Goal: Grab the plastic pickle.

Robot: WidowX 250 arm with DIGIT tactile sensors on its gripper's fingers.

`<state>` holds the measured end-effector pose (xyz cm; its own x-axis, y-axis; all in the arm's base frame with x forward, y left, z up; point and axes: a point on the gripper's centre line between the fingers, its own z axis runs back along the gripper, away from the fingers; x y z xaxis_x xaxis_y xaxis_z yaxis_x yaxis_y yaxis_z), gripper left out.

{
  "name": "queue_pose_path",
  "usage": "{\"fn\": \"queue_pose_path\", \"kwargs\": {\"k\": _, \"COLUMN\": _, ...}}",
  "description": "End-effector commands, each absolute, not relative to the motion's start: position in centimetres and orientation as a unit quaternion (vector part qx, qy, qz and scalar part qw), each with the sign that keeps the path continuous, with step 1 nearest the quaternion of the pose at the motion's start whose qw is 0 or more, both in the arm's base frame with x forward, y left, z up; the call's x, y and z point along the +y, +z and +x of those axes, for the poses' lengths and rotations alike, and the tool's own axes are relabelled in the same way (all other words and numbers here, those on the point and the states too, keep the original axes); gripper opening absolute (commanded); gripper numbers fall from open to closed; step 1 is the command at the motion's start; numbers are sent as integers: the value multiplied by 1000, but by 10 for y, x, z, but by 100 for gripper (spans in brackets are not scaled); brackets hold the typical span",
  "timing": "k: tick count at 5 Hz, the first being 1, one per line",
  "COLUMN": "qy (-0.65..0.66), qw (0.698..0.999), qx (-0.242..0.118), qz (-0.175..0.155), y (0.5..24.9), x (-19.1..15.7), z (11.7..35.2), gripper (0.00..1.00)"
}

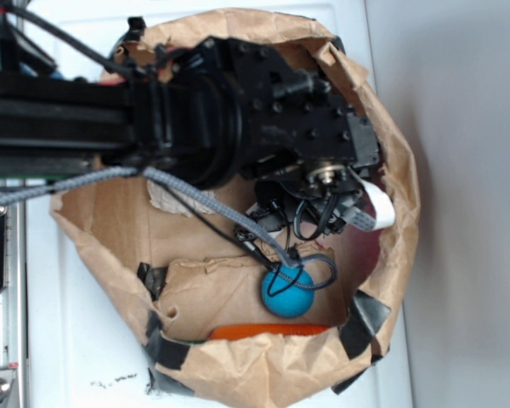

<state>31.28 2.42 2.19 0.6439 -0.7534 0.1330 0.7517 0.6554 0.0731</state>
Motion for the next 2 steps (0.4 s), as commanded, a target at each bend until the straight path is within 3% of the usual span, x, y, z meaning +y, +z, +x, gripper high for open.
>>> {"fn": "queue_pose_path", "kwargs": {"k": 1, "qy": -415, "qw": 901, "qx": -129, "qz": 23, "y": 49, "x": 25, "z": 322, "gripper": 0}}
{"fn": "queue_pose_path", "kwargs": {"k": 2, "qy": -412, "qw": 901, "qx": -133, "qz": 17, "y": 55, "x": 23, "z": 324, "gripper": 0}}
